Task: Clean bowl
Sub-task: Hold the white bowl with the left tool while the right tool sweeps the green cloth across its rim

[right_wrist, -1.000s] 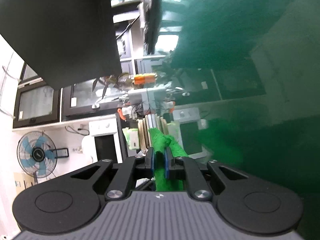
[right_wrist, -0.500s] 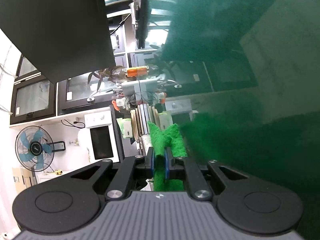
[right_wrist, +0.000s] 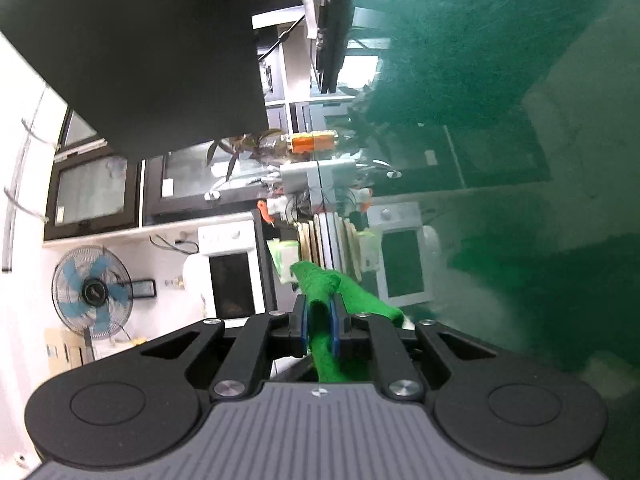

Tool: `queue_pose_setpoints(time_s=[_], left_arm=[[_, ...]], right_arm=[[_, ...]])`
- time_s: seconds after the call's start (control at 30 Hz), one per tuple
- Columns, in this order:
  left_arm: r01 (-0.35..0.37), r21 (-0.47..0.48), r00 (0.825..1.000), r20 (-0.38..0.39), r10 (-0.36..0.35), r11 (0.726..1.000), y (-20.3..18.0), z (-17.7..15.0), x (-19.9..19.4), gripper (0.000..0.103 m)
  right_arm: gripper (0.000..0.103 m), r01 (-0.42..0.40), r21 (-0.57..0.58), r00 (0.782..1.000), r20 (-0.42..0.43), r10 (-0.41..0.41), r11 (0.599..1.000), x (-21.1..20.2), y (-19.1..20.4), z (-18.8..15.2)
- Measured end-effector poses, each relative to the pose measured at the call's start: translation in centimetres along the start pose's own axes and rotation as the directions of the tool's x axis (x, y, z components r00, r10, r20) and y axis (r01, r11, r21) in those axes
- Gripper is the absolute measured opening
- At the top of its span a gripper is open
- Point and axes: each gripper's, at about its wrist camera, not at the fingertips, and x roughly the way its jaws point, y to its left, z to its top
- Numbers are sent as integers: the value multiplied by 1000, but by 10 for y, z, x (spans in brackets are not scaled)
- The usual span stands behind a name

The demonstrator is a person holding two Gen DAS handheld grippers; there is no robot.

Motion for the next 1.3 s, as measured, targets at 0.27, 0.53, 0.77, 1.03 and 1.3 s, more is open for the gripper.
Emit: queue_pose_setpoints(time_s=[0.27, 0.53, 0.77, 1.03, 1.3], left_arm=[[2, -5, 1000, 5, -2, 1000, 1, 0, 0, 55], [4, -2, 1000, 4, -4, 1000, 1, 0, 0, 57], [21, 15, 1000, 6, -21, 1000, 2, 0, 1, 57], [42, 85, 999, 8, -43, 996, 1, 2, 1, 57], [50, 36, 999, 10, -50, 998, 6, 1, 2, 62]], right_arm=[[12, 0, 37, 999, 44, -1, 999, -7, -3, 1], [12, 19, 23, 1000, -10, -19, 1000, 55, 0, 18], [12, 45, 53, 999, -14, -45, 998, 9, -11, 15], [12, 76, -11, 988, -132, -77, 997, 11, 0, 29], [12, 108, -69, 944, -307, -124, 992, 104, 5, 43]])
